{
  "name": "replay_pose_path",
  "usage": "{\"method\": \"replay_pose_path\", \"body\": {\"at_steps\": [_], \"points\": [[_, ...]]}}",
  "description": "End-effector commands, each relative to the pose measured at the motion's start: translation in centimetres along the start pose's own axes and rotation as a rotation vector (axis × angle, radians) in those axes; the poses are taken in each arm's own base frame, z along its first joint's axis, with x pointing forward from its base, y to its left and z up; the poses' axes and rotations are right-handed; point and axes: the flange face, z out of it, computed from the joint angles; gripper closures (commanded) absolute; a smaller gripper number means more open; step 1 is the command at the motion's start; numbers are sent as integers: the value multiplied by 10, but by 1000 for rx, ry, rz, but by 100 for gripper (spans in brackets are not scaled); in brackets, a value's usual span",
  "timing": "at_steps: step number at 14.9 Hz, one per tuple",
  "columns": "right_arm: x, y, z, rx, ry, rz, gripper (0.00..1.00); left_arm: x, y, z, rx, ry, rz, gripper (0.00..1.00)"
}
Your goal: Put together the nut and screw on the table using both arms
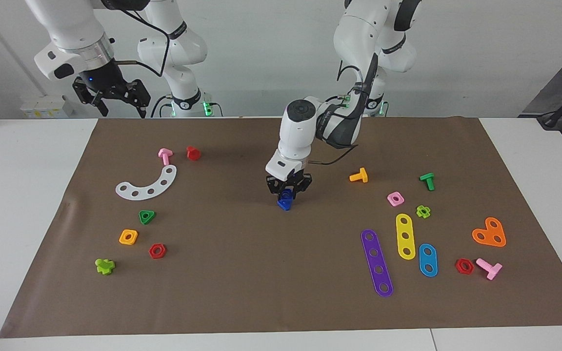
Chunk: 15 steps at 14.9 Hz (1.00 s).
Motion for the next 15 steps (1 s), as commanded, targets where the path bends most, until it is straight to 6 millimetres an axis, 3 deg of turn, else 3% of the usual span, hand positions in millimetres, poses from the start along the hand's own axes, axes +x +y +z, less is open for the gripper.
{"method": "replay_pose_path", "body": {"at_steps": [1, 2, 3, 6, 9, 11, 15], "points": [[-5, 2, 1, 5, 16, -27, 0, -5, -1, -3, 7, 24, 13, 40], [-5, 2, 0, 6, 17, -29, 0, -5, -1, -4, 5, 26, 13, 3], [-5, 2, -1, 6, 19, -29, 0, -4, -2, -4, 7, 24, 12, 0], [-5, 2, 0, 6, 17, -29, 0, 1, -4, -12, 4, 29, 5, 0], [-5, 2, 0, 6, 17, -29, 0, 15, -20, -59, -20, 68, -24, 0], [-5, 2, 0, 6, 17, -29, 0, 33, -46, -86, -24, 91, 2, 0], [-5, 2, -1, 6, 19, -29, 0, 68, -126, -130, 31, 61, 112, 0]]}}
